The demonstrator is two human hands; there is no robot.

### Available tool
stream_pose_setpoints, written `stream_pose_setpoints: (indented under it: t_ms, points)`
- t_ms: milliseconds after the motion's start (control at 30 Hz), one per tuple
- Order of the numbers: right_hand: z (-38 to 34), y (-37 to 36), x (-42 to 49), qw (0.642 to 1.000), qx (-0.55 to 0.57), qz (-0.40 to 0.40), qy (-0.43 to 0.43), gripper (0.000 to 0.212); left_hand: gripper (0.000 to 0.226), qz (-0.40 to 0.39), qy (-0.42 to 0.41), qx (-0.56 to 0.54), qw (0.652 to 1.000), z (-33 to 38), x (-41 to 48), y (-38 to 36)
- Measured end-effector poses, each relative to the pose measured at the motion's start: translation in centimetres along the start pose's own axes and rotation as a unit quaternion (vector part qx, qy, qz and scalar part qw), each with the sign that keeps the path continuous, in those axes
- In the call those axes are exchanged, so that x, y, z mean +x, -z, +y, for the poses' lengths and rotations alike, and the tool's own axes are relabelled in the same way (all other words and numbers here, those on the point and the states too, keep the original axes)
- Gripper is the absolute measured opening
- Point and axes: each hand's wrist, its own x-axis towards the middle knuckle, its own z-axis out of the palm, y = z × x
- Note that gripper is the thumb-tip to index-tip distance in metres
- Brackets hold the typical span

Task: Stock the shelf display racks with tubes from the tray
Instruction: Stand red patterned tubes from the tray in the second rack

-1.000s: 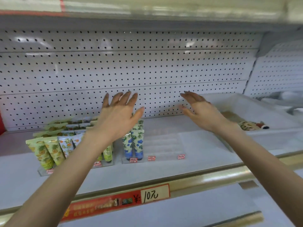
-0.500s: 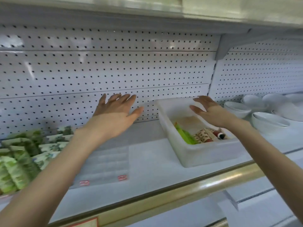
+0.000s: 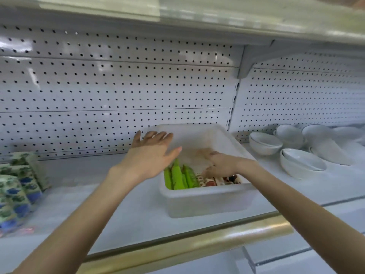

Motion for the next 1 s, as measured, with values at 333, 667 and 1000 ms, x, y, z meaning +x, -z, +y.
stream_pose_setpoints:
  t_ms: [333,667,1000]
  points:
    - [0.7,-1.3,1.0,0.999,0.031,-0.011,0.019,0.06,0.058,-0.023,-0.024,-0.044,0.998,2.6,2.1,-1.4]
    - [1.1,-0.9,0.1,0.947,0.295,0.068,0.104,0.063,0.059,-0.031,-0.03,-0.111,0.993,1.6,2.9,-2.3]
    - [0.1,2.1,-2.3,0.878,0.451,0.095,0.128,0.015,0.063,-0.029,-0.025,-0.276,0.96,0.2,2.1,-2.6]
